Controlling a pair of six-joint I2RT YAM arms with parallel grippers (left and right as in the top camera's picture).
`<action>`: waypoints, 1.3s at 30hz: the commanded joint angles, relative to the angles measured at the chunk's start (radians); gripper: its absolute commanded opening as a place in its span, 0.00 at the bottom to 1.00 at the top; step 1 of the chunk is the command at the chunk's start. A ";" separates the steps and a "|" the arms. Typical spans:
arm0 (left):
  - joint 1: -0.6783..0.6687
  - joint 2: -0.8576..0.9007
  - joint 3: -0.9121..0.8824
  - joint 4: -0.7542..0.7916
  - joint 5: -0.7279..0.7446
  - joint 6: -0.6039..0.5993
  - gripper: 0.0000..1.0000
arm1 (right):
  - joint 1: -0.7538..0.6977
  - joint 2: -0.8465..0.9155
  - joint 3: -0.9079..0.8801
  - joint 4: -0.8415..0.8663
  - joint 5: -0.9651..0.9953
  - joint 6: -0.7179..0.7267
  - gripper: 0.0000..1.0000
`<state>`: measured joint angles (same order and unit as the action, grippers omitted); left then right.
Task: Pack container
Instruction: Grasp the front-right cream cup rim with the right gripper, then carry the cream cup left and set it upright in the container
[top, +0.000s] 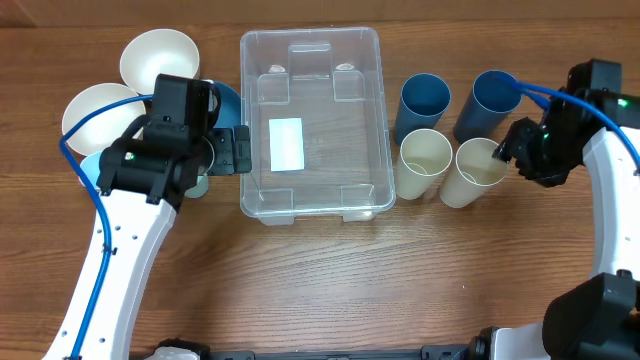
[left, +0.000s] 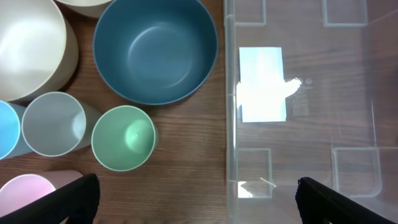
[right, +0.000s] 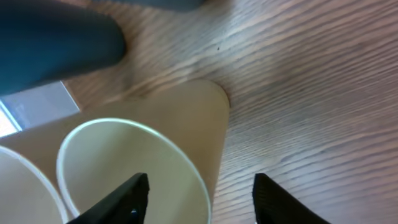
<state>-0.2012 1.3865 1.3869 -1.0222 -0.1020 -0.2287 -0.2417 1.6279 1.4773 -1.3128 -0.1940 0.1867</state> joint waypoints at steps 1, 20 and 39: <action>-0.001 0.007 0.024 0.002 -0.002 0.023 1.00 | 0.002 -0.014 -0.049 0.029 -0.013 0.020 0.54; -0.001 0.007 0.024 -0.001 -0.002 0.023 1.00 | 0.002 -0.014 -0.064 0.043 0.043 0.027 0.04; -0.001 0.007 0.024 0.006 -0.003 0.023 1.00 | 0.150 -0.130 0.663 -0.325 0.098 0.120 0.04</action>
<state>-0.2012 1.3926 1.3876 -1.0214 -0.1020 -0.2287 -0.1692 1.5341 1.9835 -1.6218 -0.0608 0.2955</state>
